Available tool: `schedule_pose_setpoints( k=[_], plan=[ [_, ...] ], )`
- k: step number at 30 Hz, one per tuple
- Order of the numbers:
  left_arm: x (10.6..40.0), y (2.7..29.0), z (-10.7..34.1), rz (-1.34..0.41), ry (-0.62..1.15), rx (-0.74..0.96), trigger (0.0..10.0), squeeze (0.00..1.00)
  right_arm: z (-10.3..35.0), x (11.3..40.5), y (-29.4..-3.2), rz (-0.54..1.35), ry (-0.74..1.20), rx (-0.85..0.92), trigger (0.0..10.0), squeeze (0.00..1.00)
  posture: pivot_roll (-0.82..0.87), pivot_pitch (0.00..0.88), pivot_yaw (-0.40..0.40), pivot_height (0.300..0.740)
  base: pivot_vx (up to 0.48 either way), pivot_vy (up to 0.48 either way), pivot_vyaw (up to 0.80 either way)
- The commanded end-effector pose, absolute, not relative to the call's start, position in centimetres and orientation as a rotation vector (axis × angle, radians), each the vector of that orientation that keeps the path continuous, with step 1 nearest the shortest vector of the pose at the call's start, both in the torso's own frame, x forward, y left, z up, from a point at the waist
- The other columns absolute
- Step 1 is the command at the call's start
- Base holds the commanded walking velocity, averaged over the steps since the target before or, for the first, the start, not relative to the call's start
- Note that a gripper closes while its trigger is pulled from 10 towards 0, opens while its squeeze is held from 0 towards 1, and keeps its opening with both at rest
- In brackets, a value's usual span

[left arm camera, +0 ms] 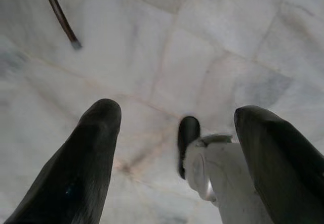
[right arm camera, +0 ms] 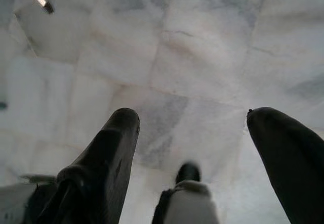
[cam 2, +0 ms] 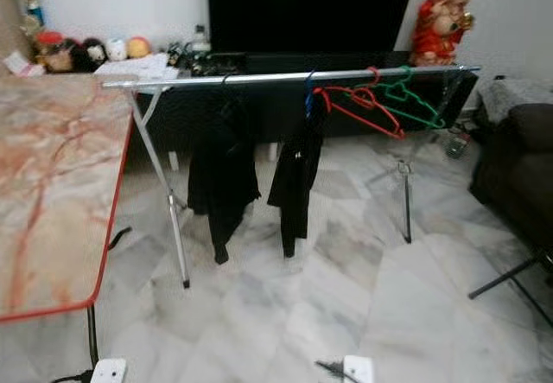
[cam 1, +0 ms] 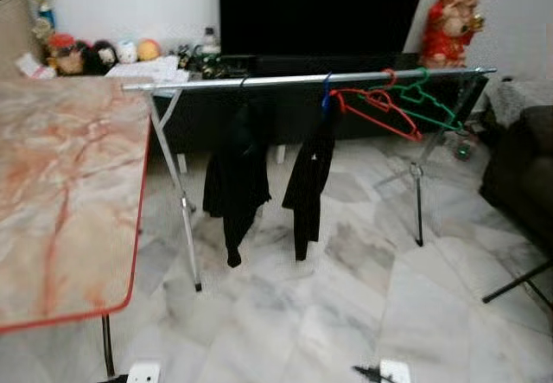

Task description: Hang hanger

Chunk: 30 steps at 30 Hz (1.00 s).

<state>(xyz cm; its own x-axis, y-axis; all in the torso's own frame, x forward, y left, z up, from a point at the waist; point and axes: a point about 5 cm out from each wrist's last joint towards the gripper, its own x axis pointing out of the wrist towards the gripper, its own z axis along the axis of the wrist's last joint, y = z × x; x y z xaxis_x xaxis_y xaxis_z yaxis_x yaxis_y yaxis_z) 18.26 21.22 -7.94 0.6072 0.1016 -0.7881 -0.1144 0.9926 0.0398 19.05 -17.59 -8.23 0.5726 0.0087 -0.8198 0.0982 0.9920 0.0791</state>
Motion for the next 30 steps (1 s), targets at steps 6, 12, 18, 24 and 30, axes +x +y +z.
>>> schedule_pose_setpoints(
  k=[6,12,18,24,30],
  plan=[
    [18.73,20.44,-7.85,0.107,0.899,-0.024,10.0,0.00,-8.59,18.07,-18.78,-0.087,0.986,0.113,10.0,0.00,0.11,0.013,-0.007,0.740,0.308,0.000,-0.65],
    [18.67,20.50,-7.87,0.114,0.900,-0.026,10.0,0.00,-8.53,18.16,-18.78,-0.094,0.971,0.119,10.0,0.00,0.11,0.019,-0.006,0.740,0.307,0.000,0.00],
    [18.67,20.65,-7.85,0.122,0.899,-0.023,10.0,0.00,-8.41,18.37,-18.61,-0.044,0.960,0.096,10.0,0.00,0.11,0.022,-0.002,0.740,0.307,0.000,0.40],
    [18.80,20.78,-7.76,0.126,0.893,-0.020,10.0,0.00,-8.45,18.33,-18.48,-0.044,0.963,0.113,10.0,0.00,0.11,0.024,0.000,0.740,0.307,0.000,0.80],
    [19.05,20.71,-7.63,0.117,0.885,-0.019,10.0,0.00,-8.53,18.17,-18.59,-0.083,0.966,0.136,10.0,0.00,0.11,0.025,0.001,0.740,0.309,0.000,0.38]
  ],
)
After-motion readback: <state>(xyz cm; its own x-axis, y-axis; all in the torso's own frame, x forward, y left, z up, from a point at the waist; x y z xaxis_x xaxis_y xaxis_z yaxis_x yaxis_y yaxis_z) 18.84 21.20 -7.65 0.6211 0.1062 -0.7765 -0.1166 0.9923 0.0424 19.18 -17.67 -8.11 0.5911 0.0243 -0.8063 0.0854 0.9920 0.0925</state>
